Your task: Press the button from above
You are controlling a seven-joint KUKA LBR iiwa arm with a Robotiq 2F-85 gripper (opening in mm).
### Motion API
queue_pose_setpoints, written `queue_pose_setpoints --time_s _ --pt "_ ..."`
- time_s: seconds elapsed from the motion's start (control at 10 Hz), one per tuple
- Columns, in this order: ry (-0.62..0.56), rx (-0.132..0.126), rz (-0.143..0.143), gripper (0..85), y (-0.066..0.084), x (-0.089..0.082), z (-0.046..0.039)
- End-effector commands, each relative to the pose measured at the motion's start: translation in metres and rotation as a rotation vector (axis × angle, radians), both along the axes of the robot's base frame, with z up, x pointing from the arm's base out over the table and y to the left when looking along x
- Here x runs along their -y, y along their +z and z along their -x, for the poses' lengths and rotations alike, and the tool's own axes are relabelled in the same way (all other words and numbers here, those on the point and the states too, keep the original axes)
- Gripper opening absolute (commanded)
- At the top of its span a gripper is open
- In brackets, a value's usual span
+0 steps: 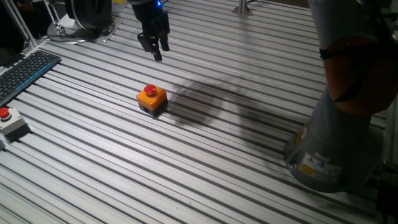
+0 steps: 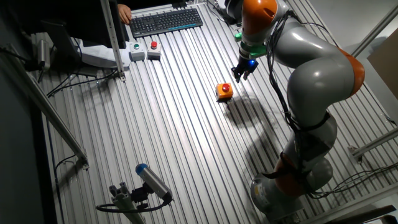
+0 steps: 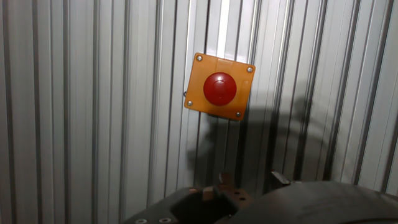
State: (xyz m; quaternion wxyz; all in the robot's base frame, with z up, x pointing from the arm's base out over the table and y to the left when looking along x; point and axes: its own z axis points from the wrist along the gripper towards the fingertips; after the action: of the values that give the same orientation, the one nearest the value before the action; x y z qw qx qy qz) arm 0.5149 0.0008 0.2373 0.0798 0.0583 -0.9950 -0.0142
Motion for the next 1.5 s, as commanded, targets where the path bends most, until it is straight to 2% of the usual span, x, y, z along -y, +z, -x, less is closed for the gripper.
queue_pose_setpoints --time_s 0.0,0.5,0.8,0.9,1.0,1.1,1.2,1.3,1.4 --pt "0.000 0.000 0.000 34.0 -0.0003 0.0005 0.0005" --pt "-0.007 0.001 -0.005 34.0 -0.0006 0.0012 0.0009" --pt "-0.026 0.009 -0.024 34.0 -0.0001 0.0000 0.0004" --pt "-0.018 -0.007 -0.015 34.0 0.0011 0.0002 -0.0007" --pt "-0.022 -0.035 -0.010 34.0 0.0026 -0.0005 -0.0014" --pt "-0.024 -0.042 0.001 34.0 0.0033 -0.0018 -0.0009" --pt "-0.029 -0.035 0.014 51.0 0.0035 -0.0027 0.0002" --pt "-0.022 -0.023 0.024 34.0 0.0026 -0.0044 0.0008" --pt "-0.013 -0.027 0.015 34.0 0.0022 -0.0040 0.0006"
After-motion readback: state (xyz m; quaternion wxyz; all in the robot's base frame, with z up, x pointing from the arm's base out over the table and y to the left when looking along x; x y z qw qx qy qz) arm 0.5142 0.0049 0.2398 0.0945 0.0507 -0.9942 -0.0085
